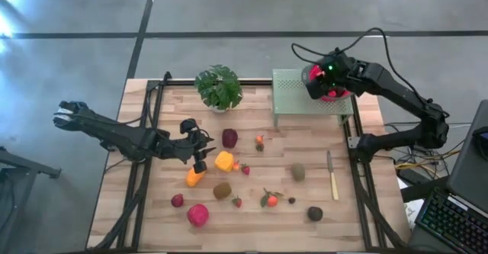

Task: Pick & Place Fruit
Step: Put the orange pear into the red strainer bowl on the shelf

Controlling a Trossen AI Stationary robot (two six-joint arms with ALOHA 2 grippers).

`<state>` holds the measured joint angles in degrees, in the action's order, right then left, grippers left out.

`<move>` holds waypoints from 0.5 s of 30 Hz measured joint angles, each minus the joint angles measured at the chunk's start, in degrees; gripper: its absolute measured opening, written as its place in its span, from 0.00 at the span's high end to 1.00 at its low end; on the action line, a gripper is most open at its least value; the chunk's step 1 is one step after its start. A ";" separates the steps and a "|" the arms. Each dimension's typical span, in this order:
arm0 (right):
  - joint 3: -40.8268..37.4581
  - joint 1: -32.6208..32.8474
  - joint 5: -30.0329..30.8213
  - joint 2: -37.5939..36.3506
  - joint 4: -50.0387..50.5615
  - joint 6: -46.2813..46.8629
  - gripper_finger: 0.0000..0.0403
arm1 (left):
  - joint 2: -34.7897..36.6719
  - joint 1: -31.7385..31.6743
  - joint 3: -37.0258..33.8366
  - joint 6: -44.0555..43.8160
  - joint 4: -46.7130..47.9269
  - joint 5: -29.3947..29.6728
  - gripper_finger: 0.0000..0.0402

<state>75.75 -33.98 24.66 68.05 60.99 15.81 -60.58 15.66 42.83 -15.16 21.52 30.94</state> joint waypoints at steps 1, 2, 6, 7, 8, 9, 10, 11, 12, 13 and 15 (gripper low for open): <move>0.00 -0.53 -0.01 0.00 -0.01 -0.02 0.69 | 0.00 0.00 0.02 0.00 0.00 0.00 0.63; 0.00 -0.99 -0.02 0.00 -0.05 -0.02 0.69 | 0.00 0.00 0.00 0.00 0.00 0.00 0.63; -0.07 -2.59 -0.04 0.04 -0.65 -0.01 0.65 | 0.00 0.02 0.02 -0.01 0.00 0.00 0.63; -0.12 -2.93 -0.06 0.04 -1.01 -0.03 0.65 | 0.00 0.01 0.00 -0.01 0.00 0.00 0.63; -0.21 -3.22 -0.07 0.04 -1.56 -0.01 0.65 | 0.00 0.01 0.01 -0.01 0.00 0.00 0.63; -0.26 -3.49 -0.08 0.04 -2.09 0.03 0.65 | 0.00 0.02 0.02 -0.02 0.00 0.00 0.63; -0.40 -3.79 -0.10 0.04 -2.75 0.08 0.65 | 0.00 0.00 0.02 -0.02 0.00 0.00 0.63; -0.58 -4.03 -0.13 0.04 -3.40 0.06 0.66 | 0.00 0.01 0.00 -0.01 0.00 0.00 0.63; -0.81 -4.20 -0.29 0.04 -4.25 0.02 0.66 | 0.00 0.00 0.00 -0.02 0.00 0.00 0.63; -1.03 -4.34 -0.52 0.04 -4.93 0.00 0.67 | 0.00 0.01 0.01 -0.01 0.00 0.00 0.63; -1.35 -4.39 -0.63 0.27 -5.83 -0.06 0.69 | 0.00 0.00 0.00 0.00 0.00 0.00 0.63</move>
<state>74.39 -38.37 24.03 68.32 55.16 15.76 -60.58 15.66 42.83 -15.16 21.52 30.94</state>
